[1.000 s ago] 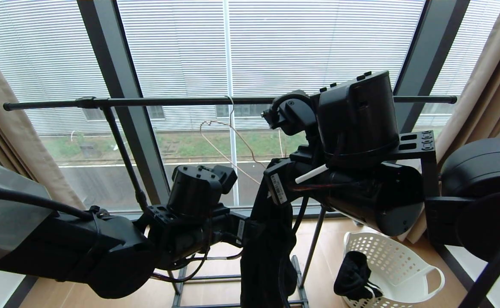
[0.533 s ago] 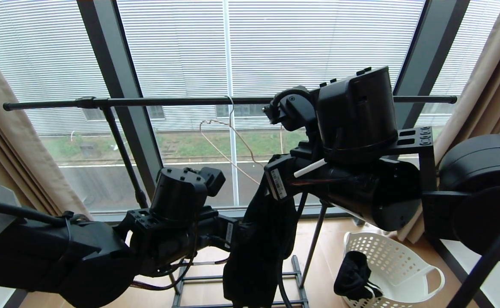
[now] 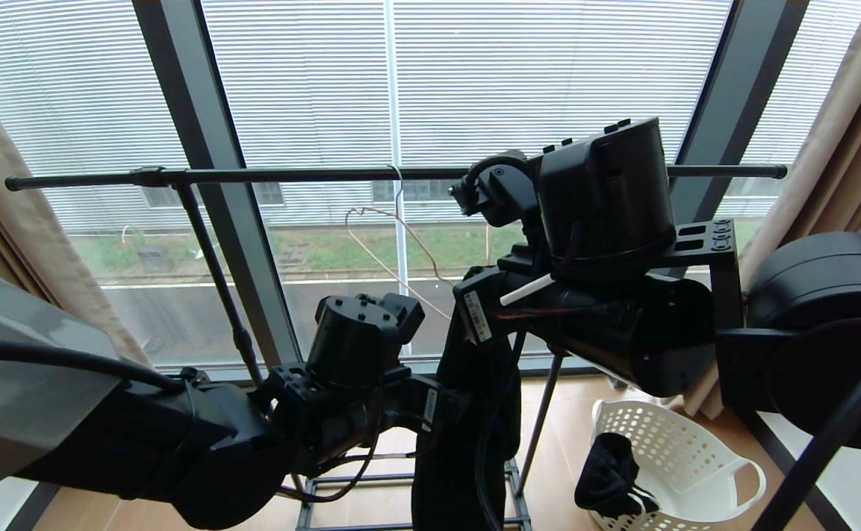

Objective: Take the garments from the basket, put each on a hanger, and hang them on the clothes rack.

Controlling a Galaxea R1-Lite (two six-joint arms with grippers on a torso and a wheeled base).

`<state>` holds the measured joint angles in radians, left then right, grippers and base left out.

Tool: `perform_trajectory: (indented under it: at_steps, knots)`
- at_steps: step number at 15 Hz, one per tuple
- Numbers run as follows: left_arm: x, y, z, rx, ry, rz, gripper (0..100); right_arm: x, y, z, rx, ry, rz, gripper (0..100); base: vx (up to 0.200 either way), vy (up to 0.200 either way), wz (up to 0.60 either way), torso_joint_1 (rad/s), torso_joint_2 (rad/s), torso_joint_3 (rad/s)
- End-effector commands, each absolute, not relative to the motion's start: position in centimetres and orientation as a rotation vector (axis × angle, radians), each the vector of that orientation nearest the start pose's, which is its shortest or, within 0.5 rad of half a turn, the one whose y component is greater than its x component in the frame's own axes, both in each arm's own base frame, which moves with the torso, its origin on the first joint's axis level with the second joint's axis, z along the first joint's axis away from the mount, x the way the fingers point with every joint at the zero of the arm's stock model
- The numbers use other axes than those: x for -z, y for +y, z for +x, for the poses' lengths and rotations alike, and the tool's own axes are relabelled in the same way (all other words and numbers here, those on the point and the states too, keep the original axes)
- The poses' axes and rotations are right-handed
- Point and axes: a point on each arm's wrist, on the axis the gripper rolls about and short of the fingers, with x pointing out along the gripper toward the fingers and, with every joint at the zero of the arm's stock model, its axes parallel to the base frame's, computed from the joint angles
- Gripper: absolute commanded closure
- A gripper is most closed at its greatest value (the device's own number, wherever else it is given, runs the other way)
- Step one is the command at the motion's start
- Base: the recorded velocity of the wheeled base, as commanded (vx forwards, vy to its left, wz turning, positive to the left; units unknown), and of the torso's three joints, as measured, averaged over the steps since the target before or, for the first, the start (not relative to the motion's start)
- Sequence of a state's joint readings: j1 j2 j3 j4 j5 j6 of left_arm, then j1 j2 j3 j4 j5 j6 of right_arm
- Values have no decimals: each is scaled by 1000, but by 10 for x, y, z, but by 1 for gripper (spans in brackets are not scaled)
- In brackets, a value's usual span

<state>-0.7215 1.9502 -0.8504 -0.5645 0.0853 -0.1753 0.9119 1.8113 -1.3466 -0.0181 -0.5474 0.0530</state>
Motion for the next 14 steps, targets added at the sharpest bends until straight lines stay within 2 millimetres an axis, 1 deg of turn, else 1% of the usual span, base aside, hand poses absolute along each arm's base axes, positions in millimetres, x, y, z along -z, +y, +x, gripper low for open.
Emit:
perform_trajectory:
  at_steps: [1, 3, 5, 6, 7, 9, 11, 12, 14]
  knots:
    - [-86, -222, 272, 529, 599, 60, 0, -240, 268, 223, -346, 341, -242, 100, 0, 0, 0, 0, 0, 0]
    - [-86, -214, 272, 509, 606, 57, 0, -243, 262, 225, -331, 335, -230, 100, 0, 0, 0, 0, 0, 0]
    - [-93, -206, 262, 511, 597, 54, 0, -245, 253, 233, -298, 335, -218, 100, 0, 0, 0, 0, 0, 0]
    - [-94, -202, 258, 510, 593, 53, 0, -249, 249, 233, -290, 328, -204, 100, 0, 0, 0, 0, 0, 0]
    - [-95, -201, 257, 509, 591, 52, 0, -251, 248, 232, -290, 325, -201, 100, 0, 0, 0, 0, 0, 0]
    - [-95, -191, 260, 481, 594, 45, 0, -254, 241, 232, -278, 321, -195, 100, 0, 0, 0, 0, 0, 0]
    - [-95, -188, 259, 474, 596, 42, 0, -250, 240, 232, -275, 330, -201, 100, 0, 0, 0, 0, 0, 0]
    - [-97, -187, 258, 476, 589, 41, 0, -250, 239, 234, -269, 330, -200, 100, 0, 0, 0, 0, 0, 0]
    - [-95, -185, 254, 478, 597, 47, 0, -251, 238, 235, -263, 327, -196, 100, 0, 0, 0, 0, 0, 0]
